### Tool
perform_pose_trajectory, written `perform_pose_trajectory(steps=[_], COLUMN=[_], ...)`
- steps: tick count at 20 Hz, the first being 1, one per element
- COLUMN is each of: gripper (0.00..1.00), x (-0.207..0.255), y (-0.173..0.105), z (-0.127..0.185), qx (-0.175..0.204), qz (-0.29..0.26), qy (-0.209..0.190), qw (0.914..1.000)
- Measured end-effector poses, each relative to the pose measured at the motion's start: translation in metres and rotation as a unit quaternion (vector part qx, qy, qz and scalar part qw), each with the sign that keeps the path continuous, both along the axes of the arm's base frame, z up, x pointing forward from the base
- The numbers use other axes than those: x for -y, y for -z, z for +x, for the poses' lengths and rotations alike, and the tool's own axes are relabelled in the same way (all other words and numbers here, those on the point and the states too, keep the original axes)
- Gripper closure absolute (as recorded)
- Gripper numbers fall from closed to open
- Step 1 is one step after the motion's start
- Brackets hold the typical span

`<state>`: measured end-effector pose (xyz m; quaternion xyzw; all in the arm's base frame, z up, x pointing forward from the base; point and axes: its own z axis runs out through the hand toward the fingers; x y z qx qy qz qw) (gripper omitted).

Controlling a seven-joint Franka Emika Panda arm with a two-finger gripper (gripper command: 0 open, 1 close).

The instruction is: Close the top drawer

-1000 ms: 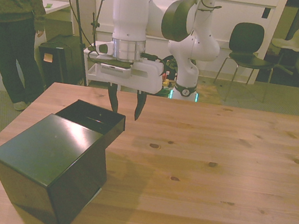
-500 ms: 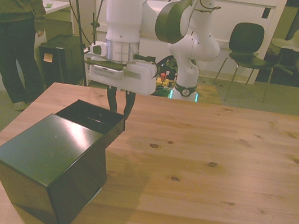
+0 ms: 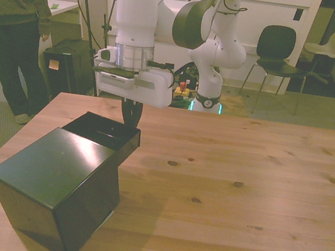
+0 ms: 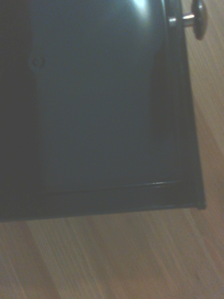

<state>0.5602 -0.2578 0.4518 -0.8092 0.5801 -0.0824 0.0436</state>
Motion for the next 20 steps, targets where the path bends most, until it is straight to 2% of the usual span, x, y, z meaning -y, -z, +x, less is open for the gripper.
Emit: perform_pose_trajectory(steps=[5, 11, 20], gripper=[1.0, 1.0, 1.0], x=[0.004, 0.001, 0.026], y=[0.002, -0.013, -0.014], z=[0.02, 0.036, 0.062], qx=[0.002, 0.004, 0.003], qz=[0.002, 0.004, 0.01], qy=[0.006, 0.012, 0.034], qw=[1.0, 0.9999, 0.9994])
